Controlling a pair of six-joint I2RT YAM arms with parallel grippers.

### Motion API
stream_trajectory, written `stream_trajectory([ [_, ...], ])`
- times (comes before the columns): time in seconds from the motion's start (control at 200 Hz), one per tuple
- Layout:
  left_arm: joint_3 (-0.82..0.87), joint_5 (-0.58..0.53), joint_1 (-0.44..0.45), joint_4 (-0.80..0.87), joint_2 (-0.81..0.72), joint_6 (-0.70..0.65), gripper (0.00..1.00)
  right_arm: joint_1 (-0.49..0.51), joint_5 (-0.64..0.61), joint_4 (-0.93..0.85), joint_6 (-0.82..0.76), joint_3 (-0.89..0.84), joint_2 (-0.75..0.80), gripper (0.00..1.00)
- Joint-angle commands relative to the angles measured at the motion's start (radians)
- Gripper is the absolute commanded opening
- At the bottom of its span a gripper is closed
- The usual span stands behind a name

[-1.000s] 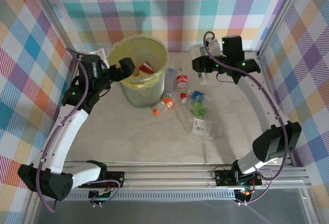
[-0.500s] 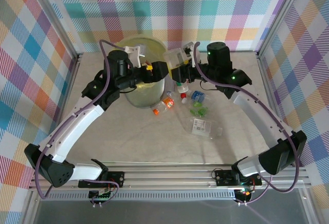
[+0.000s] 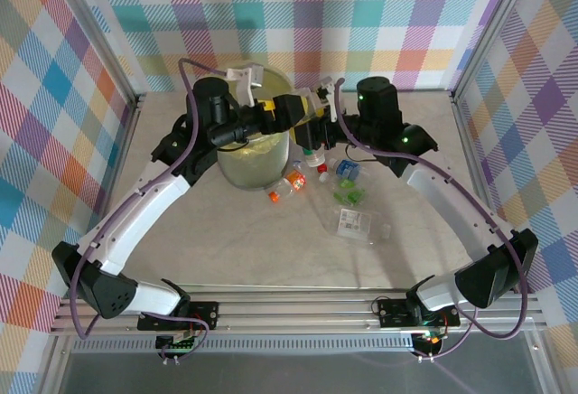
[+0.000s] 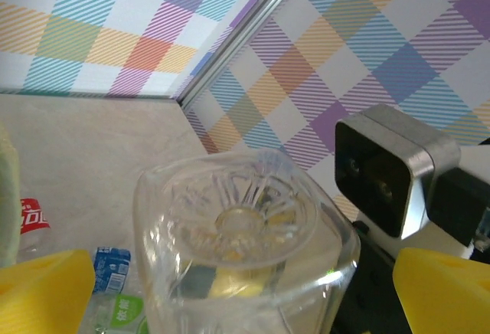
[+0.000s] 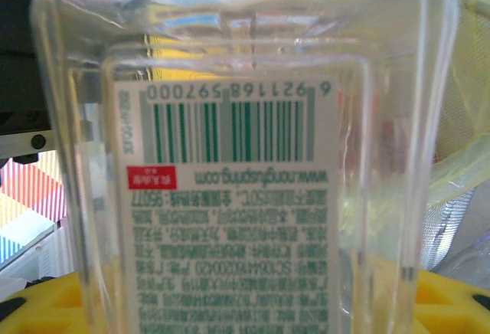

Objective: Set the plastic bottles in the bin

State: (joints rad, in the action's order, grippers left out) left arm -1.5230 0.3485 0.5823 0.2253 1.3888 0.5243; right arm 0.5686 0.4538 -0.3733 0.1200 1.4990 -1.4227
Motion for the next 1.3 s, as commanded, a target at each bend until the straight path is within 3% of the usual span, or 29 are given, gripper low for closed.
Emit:
stream_trajectory([
  [0.0,-0.049,0.034,0.008,-0.039,0.020,0.009,0.98,0.013,-0.006,0.051,-0.007,0.005,0.015,0.52],
  [0.215,-0.049,0.029,0.011,-0.030,0.041,0.009,0.84,0.020,-0.012,0.057,-0.005,0.009,0.013,0.52],
  [0.48,-0.058,0.013,0.011,-0.028,0.048,0.001,0.48,0.024,-0.037,0.048,-0.006,0.010,0.013,0.59],
  [0.585,-0.068,-0.015,0.011,-0.015,0.040,-0.021,0.38,0.024,-0.057,0.036,-0.009,0.011,0.019,0.72],
  [0.705,-0.109,-0.065,0.006,0.035,0.036,-0.075,0.29,0.023,-0.099,0.008,-0.018,0.015,0.036,0.98],
  [0.965,-0.216,-0.135,-0.080,0.136,0.023,-0.168,0.20,0.024,-0.212,-0.044,-0.006,0.008,0.124,1.00],
  [1.295,-0.500,-0.276,-0.234,0.369,0.134,-0.384,0.17,0.022,-0.530,-0.130,0.063,0.010,0.192,1.00],
])
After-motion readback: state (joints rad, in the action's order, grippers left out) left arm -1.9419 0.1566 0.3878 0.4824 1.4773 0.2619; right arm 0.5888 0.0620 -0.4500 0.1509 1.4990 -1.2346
